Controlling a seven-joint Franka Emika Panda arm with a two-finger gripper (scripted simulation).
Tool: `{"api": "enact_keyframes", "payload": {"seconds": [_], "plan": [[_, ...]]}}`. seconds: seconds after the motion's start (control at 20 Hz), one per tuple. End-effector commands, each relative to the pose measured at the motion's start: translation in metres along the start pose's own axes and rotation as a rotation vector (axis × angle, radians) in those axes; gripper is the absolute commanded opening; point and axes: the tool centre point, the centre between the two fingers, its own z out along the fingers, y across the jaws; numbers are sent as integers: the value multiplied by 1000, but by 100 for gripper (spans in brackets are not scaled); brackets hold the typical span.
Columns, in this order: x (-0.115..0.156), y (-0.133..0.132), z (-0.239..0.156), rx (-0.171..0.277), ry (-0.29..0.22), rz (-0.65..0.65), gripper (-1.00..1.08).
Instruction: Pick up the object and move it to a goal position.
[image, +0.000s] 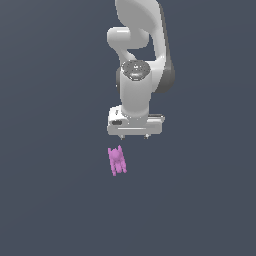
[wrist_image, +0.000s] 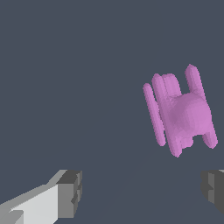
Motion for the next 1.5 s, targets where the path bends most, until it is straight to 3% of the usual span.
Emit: {"api": "enact_keyframes", "payload": {"seconds": [0.0,0.45,0.75,1.1,1.45], "plan": [[0,0,0,0,0,0,100],[-7,-24,-3,-4,-11,-82,100],[-5,-20,-2,-4,-11,-85,100],[9,-1,5,-8,-10,-122,100],[32,39,18,-15,-11,-192,100]]}}
